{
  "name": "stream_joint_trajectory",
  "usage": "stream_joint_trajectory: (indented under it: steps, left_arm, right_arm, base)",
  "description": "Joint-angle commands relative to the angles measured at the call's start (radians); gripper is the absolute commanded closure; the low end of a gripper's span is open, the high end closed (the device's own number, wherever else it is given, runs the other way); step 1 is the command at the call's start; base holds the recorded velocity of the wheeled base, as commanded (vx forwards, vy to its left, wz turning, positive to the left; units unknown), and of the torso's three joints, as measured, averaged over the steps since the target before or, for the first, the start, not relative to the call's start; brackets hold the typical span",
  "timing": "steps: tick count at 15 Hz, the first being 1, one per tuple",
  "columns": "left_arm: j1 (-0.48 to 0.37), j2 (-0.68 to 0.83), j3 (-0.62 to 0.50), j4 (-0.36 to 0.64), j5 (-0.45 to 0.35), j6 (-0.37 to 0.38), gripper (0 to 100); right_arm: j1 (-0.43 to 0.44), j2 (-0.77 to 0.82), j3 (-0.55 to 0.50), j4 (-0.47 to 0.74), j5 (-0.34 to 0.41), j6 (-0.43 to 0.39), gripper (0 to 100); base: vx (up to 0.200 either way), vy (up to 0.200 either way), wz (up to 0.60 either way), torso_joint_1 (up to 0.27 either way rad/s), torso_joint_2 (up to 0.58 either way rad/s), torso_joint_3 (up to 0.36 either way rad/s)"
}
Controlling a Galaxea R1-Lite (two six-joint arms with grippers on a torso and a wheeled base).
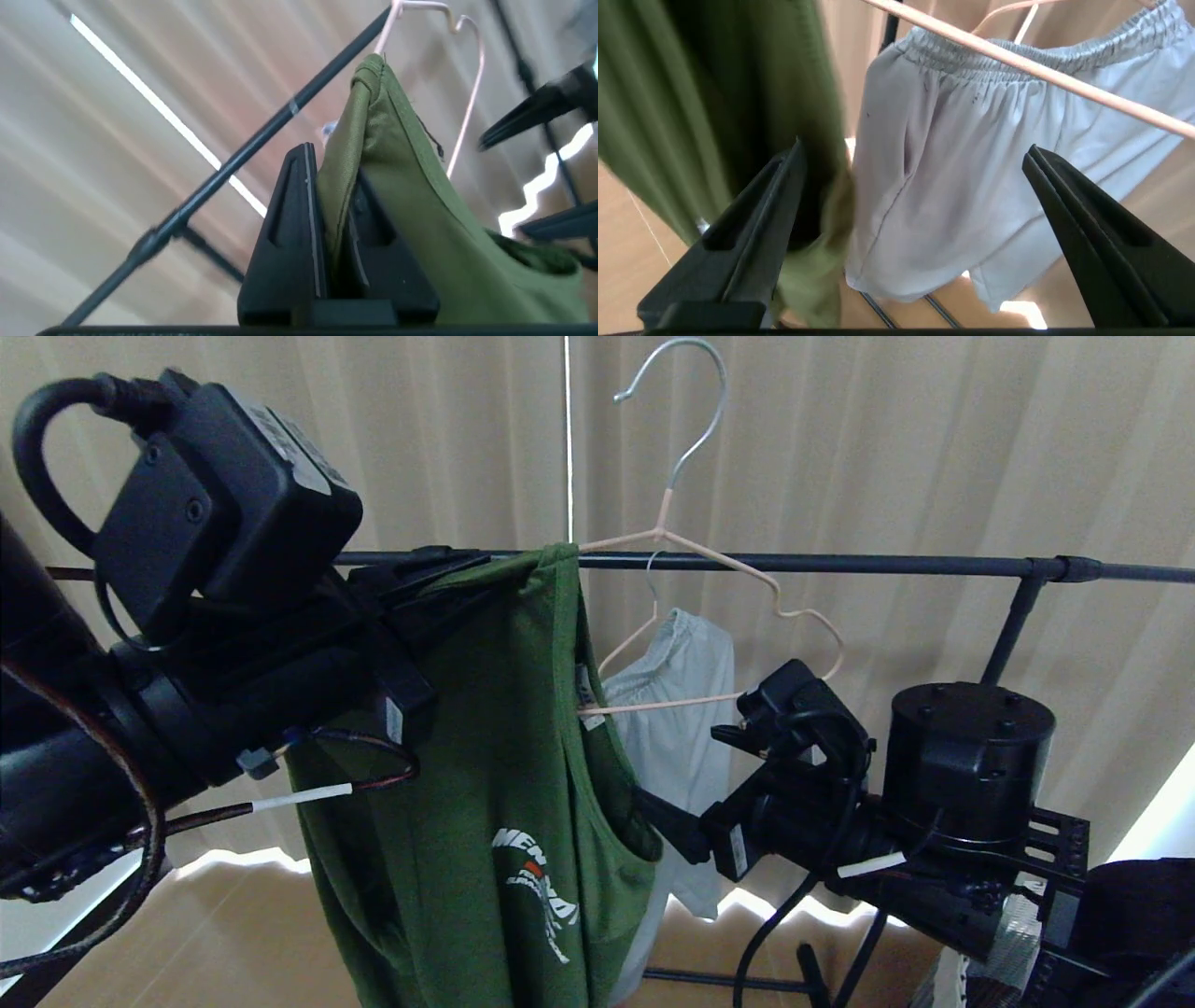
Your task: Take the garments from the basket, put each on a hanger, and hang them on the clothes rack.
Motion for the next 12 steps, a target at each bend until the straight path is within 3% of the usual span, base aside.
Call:
stream_joint_trajectory:
  steps: [1,10,12]
  left_arm:
    - [-0.004,-0.009,-0.001,0.0,0.001,-0.001,100]
    - [0.004,-0.029,0.0,-0.021,0.003,-0.055,100]
    - [0.032,-0.043,0.025,-0.021,0.003,-0.053,100]
  right_arm:
    - [0.0,0.014,0.007,0.0,0.0,0.0,0]
    - [-0.005,-0.009,0.114,-0.02,-0.014,0.0,0]
    - [-0.067,-0.05,0.171,-0.054,-0.064,-0.002,0]
  base:
    - [0.0,0.0,0.0,0.0,0.0,0.0]
    - [0.0,0.0,0.0,0.0,0.0,0.0]
    - [0.0,0.0,0.0,0.0,0.0,0.0]
